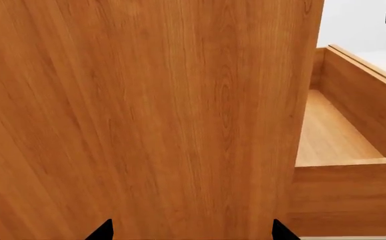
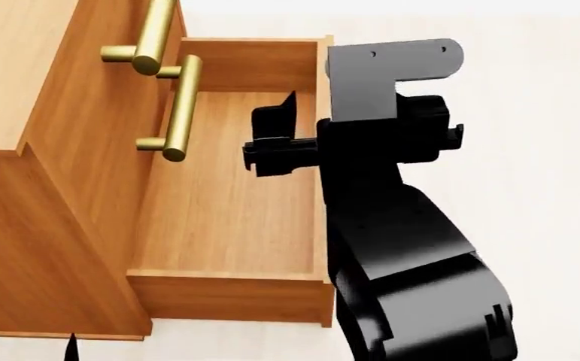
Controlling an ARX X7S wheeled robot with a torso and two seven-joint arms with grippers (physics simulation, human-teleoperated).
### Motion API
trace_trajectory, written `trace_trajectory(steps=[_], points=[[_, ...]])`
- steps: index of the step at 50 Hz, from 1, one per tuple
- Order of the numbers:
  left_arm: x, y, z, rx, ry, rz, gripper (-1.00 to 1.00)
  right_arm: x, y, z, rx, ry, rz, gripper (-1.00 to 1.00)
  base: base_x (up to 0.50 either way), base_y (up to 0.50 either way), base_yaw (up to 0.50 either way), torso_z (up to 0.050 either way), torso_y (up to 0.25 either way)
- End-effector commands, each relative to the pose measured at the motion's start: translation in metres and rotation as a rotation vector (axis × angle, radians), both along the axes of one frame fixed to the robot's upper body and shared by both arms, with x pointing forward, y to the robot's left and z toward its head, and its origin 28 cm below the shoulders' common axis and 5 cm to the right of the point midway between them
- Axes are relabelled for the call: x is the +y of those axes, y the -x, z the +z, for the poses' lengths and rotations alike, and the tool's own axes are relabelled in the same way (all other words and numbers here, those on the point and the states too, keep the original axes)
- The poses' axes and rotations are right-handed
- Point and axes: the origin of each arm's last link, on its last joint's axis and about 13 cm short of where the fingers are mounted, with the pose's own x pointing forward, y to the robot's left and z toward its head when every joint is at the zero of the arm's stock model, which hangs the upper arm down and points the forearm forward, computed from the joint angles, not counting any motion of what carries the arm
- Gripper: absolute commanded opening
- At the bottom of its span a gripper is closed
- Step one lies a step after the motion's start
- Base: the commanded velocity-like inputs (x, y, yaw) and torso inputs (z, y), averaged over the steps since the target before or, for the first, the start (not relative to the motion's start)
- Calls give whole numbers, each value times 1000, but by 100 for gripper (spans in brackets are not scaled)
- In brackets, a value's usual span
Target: Put the bowl in the bottom drawer of the cabinet and close it.
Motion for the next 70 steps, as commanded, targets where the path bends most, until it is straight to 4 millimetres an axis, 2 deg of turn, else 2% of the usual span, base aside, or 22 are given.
trace_trajectory(steps=[1, 16, 35, 47, 58, 70], points=[[2, -1, 2, -17, 27, -12, 100, 3, -6, 2, 101, -51, -11, 100, 0, 0, 0, 0, 0], [2, -1, 1, -18, 28, -12, 100, 7, -12, 11, 347, -14, -121, 100, 0, 0, 0, 0, 0], [2, -2, 1, -18, 32, -10, 100, 17, -17, 24, 409, -20, -92, 100, 0, 0, 0, 0, 0], [2, -1, 1, -19, 32, -13, 100, 17, -22, 18, 469, -60, -110, 100, 0, 0, 0, 0, 0], [2, 0, 2, -18, 30, -15, 100, 15, -26, 8, 498, 40, -193, 100, 0, 0, 0, 0, 0], [2, 0, 2, -18, 32, -13, 100, 13, -26, 8, 521, 54, -213, 100, 0, 0, 0, 0, 0]])
